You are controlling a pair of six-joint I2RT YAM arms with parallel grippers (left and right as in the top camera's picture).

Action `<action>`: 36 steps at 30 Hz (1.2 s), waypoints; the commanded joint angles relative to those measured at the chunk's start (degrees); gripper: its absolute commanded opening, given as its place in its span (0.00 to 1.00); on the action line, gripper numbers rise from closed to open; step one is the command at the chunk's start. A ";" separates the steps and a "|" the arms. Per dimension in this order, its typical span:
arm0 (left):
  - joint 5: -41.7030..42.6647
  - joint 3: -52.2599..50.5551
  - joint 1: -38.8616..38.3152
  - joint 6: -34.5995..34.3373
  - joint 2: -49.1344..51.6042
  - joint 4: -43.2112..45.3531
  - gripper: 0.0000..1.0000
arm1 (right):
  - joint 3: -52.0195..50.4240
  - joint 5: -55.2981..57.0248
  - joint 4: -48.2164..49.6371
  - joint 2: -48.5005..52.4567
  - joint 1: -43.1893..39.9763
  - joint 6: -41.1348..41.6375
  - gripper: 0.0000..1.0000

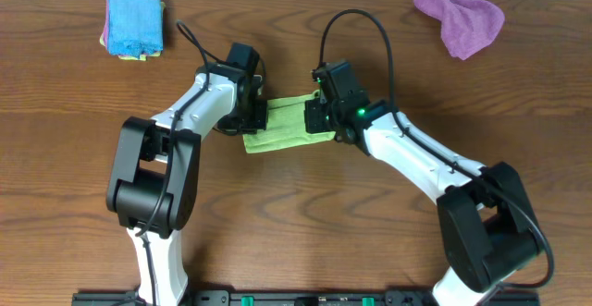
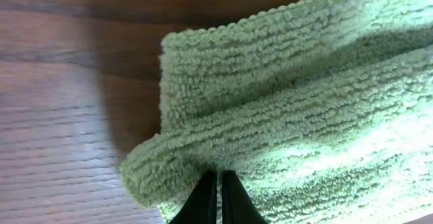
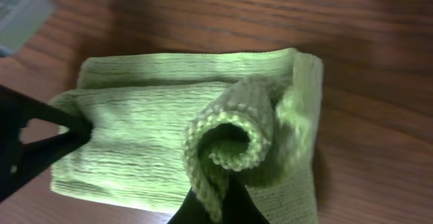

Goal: Fold the cloth
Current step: 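Grasp the right end and fold it leftward onto the left gripper, then release the left gripper and retract it to the left side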

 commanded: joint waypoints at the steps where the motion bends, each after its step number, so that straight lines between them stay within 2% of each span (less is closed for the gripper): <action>1: 2.10 -1.77 -1.92 -0.72 2.54 -0.61 0.06 | 0.61 0.57 0.15 0.26 1.84 -1.73 0.01; 21: 4.66 -1.31 -2.01 -2.32 0.31 -0.11 0.06 | 0.61 0.76 -3.45 0.26 2.95 -3.37 0.01; 30: 2.73 0.02 0.98 -2.19 -17.99 -2.14 0.06 | 0.61 0.74 -3.41 0.24 3.21 -5.29 0.02; 36: 1.51 0.02 8.44 -1.49 -37.35 -12.22 0.06 | 0.61 0.76 -1.84 0.26 4.74 -8.90 0.02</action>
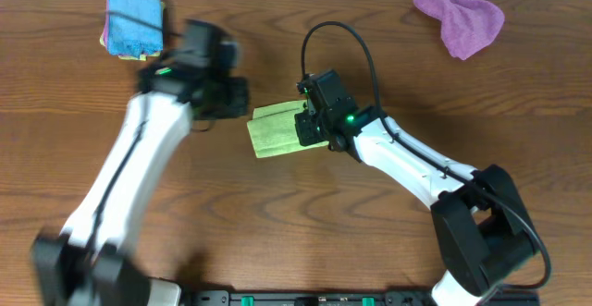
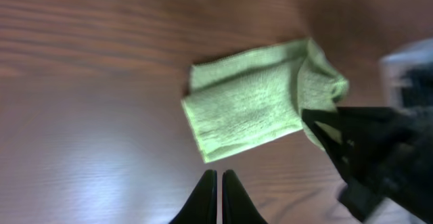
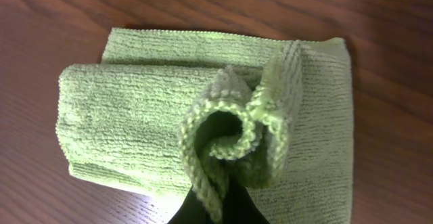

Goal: Fold the cloth
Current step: 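Release the left gripper and retract it to the left side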

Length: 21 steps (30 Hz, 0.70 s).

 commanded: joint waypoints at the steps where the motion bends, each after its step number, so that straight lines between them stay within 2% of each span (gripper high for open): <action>1: -1.25 0.42 4.42 0.46 -10.12 -3.87 0.06 | 0.61 0.15 0.90 0.26 1.42 -3.76 0.02; 5: -0.96 0.39 9.01 2.78 -26.75 -7.02 0.06 | 0.61 1.20 1.14 0.26 3.37 -7.87 0.02; 9: -1.53 0.39 9.16 2.82 -34.69 -10.47 0.06 | 0.61 3.87 0.66 0.50 5.29 -10.80 0.02; 15: -2.38 0.37 9.16 3.06 -37.07 -17.81 0.06 | 0.61 8.61 0.37 1.68 9.29 -15.17 0.02; 21: -2.21 0.35 9.16 3.48 -36.92 -19.45 0.06 | 0.61 16.52 3.76 1.88 14.45 -21.07 0.01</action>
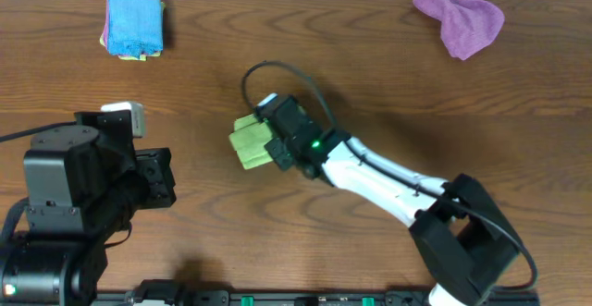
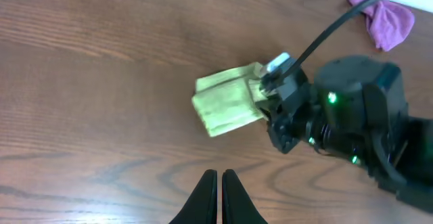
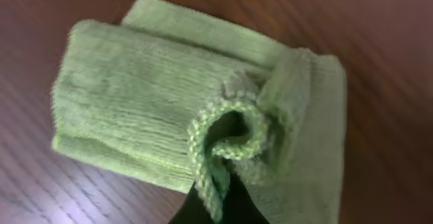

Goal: Fold the cloth
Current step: 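Release the left gripper and retract it to the left side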

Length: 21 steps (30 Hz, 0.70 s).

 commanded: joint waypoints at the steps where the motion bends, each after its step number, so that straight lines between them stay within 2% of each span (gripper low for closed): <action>1: -0.52 0.15 0.33 1.42 -0.11 -0.61 0.06 | 0.61 7.63 1.60 0.90 2.60 -4.66 0.01; 4: -0.55 0.15 0.33 1.42 -0.11 -1.68 0.06 | 0.61 9.22 5.14 0.94 3.21 -4.61 0.01; 8: -0.57 0.15 0.33 1.46 -0.11 -2.97 0.06 | 0.61 4.52 8.52 0.96 3.23 -4.63 0.01; 16: -1.31 0.15 0.35 2.27 -0.33 -2.47 0.05 | 0.61 -10.40 8.20 1.22 3.23 -5.49 0.01; 21: -4.09 0.20 0.35 2.32 -1.60 -0.20 0.06 | 0.61 -10.84 8.09 1.22 3.21 -5.44 0.01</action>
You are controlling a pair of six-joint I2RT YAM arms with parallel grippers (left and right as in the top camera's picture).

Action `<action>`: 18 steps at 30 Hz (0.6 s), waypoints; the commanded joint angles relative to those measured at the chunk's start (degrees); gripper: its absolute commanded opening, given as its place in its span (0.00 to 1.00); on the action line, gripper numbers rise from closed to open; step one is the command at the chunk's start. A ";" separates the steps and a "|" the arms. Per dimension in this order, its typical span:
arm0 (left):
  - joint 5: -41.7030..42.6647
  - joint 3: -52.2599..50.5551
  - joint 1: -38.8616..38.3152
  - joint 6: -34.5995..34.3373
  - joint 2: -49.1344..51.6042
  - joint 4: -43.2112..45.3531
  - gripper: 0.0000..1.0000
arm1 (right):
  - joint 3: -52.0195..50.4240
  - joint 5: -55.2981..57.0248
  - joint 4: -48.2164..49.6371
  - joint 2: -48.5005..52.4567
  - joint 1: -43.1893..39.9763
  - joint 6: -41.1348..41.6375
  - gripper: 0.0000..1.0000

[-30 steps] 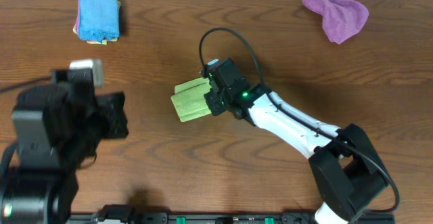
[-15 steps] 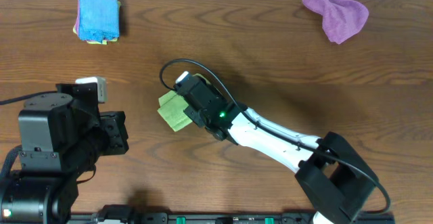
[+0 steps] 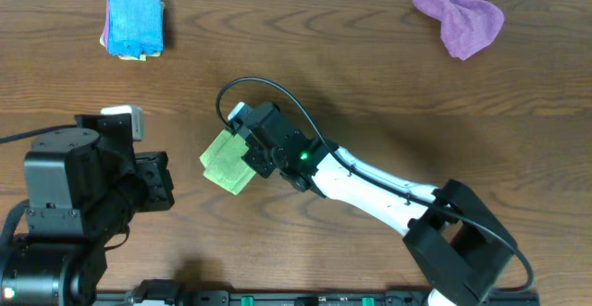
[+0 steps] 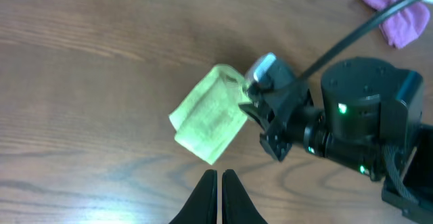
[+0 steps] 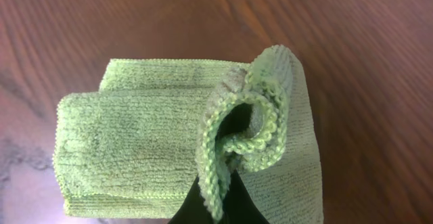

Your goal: Fold the cloth

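The folded green cloth (image 3: 223, 162) lies on the wooden table left of centre, turned at an angle. My right gripper (image 3: 248, 154) is shut on its right edge, which curls up between the fingers as a loop (image 5: 240, 136); the rest of the cloth (image 5: 135, 149) lies flat in layers. The left wrist view shows the same cloth (image 4: 208, 122) with the right arm's wrist (image 4: 318, 126) beside it. My left gripper (image 4: 219, 183) is shut on nothing, high above the table at the near left, well away from the cloth.
A blue folded cloth stack (image 3: 134, 25) sits at the far left. A crumpled purple cloth (image 3: 460, 17) lies at the far right. The left arm's base (image 3: 79, 209) stands at the near left, and the right arm (image 3: 388, 190) stretches across the middle.
My right gripper has moved left and nearer with the green cloth, which is now turned to a diagonal. The left arm has not moved.
Both grippers were at the green cloth in the table's middle, left at its left edge, right pinching its right edge. The left gripper was then away from it and later back at the near left. The right gripper kept its hold, and the cloth now lies further left.
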 commanded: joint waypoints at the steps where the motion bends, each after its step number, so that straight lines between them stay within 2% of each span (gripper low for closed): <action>1: -2.03 0.20 0.37 1.11 -1.07 0.57 0.06 | 0.61 -2.36 -0.07 1.03 0.17 -0.72 0.01; 7: -2.05 0.20 0.37 1.49 -1.16 0.46 0.06 | 0.61 -4.50 -0.50 1.07 0.28 0.15 0.02; 8: -2.05 0.20 0.37 1.49 -1.16 0.46 0.06 | 0.61 -6.23 -0.68 1.07 0.42 0.17 0.13; 9: -2.08 0.20 0.37 1.49 -1.16 0.46 0.06 | 0.61 -8.15 -0.76 1.07 0.52 0.28 0.38; 11: -2.47 0.20 0.37 1.49 -1.16 0.46 0.06 | 0.61 -15.04 -1.27 1.07 0.81 0.42 0.55; 12: -2.71 0.20 0.37 1.49 -1.16 0.46 0.06 | 0.61 -18.32 -1.70 1.07 0.85 0.83 0.69; 13: -3.08 0.20 0.37 1.49 -1.16 0.39 0.06 | 0.61 -20.85 -2.19 1.07 0.90 1.51 0.78; 14: -3.69 0.20 0.37 1.49 -1.16 0.17 0.06 | 0.61 -23.23 -2.86 1.07 0.92 1.64 0.82; 15: -3.74 0.20 0.37 1.51 -1.16 0.09 0.06 | 0.61 -23.17 -3.08 1.07 0.87 1.62 0.81; 17: -3.74 0.20 0.37 1.51 -1.16 0.09 0.06 | 0.61 -19.34 -3.02 1.05 0.50 1.70 0.76; 18: -3.74 0.20 0.37 1.51 -1.16 0.02 0.06 | 0.61 -16.52 -2.78 1.01 0.22 2.62 0.80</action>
